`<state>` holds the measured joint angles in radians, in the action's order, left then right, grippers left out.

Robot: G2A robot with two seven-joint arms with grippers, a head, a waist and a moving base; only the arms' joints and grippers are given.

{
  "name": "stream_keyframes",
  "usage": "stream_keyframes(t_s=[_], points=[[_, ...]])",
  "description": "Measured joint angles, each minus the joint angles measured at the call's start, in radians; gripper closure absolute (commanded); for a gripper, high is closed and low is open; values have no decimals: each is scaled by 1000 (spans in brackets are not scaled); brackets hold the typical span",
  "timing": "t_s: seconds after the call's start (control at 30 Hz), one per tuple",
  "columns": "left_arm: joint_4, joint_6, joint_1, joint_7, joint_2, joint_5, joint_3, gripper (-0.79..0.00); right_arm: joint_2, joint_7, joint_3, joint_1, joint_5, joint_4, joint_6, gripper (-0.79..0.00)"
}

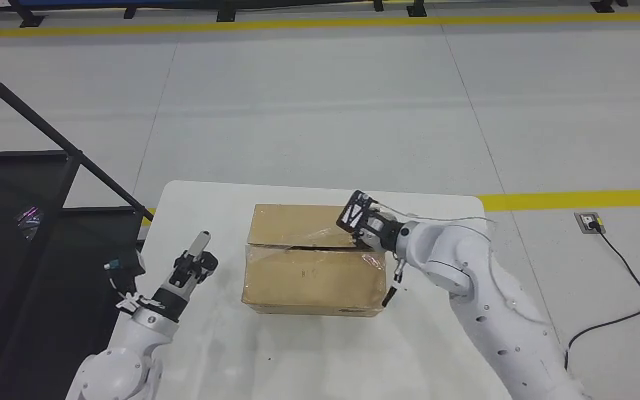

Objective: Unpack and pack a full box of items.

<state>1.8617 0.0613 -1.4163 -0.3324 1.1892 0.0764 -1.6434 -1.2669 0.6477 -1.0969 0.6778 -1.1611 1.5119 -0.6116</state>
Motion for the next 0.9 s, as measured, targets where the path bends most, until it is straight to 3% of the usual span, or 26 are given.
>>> stream_keyframes(t_s=[0.13, 0.37, 0.7, 0.9], points=[[16, -3, 12, -36, -2, 18, -4, -785, 13, -3, -49, 32, 76, 24, -63, 0], [-14, -27, 78, -112, -7, -1, 26, -785, 32, 68, -94, 103, 157, 121, -85, 0], [-109, -43, 188, -174, -6, -27, 113, -785, 47, 179, -114, 153, 222, 192, -5, 0], [-155, -48, 233, -179, -4, -39, 156, -785, 53, 185, -110, 164, 231, 195, 22, 0]])
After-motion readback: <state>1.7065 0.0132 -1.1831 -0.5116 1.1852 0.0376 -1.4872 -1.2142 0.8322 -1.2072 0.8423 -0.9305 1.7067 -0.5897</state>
